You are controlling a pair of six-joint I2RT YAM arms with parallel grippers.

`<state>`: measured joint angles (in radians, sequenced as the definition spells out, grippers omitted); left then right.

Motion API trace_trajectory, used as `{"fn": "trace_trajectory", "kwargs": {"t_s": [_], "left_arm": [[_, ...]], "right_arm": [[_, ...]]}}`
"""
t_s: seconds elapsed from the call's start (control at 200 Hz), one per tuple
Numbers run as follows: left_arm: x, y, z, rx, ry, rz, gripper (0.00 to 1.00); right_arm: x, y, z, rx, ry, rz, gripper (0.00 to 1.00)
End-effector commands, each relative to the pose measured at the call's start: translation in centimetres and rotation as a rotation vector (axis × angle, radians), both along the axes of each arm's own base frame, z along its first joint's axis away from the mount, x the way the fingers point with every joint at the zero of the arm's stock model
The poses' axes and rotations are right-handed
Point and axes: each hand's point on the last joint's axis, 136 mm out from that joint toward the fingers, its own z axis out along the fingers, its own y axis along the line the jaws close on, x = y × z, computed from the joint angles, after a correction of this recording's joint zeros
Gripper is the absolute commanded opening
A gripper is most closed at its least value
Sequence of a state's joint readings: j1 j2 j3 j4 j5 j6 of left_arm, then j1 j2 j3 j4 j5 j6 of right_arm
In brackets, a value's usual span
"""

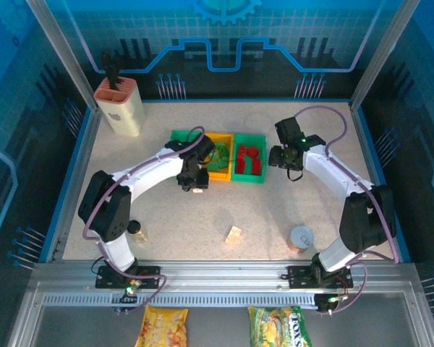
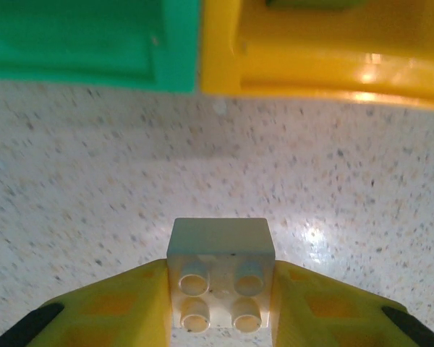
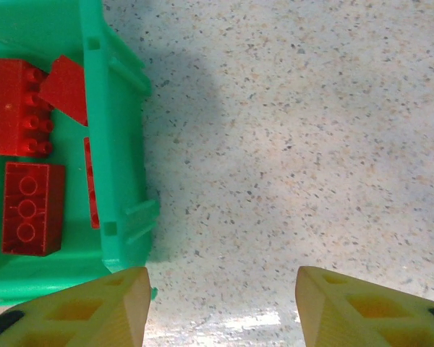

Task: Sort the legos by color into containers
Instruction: Place the lego in the container.

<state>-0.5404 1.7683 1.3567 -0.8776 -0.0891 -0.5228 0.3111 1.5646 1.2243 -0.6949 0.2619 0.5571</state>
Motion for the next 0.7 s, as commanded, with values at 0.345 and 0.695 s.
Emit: {"fn": "trace_trajectory", "kwargs": {"t_s": [0.345,0.695], "left_arm": [[7.4,7.2,2.9,0.05,-0.062,0.018,0.37],[10.1,8.9,1.5,0.108,-0.043,0.021,0.37]], "right_arm": [[-1.9,-2.3,2.3,-0.051,-0.015,-0.06,0.56],[-2.8,-2.9,2.9,-0.061,-0.019,-0.071,0.56]]}}
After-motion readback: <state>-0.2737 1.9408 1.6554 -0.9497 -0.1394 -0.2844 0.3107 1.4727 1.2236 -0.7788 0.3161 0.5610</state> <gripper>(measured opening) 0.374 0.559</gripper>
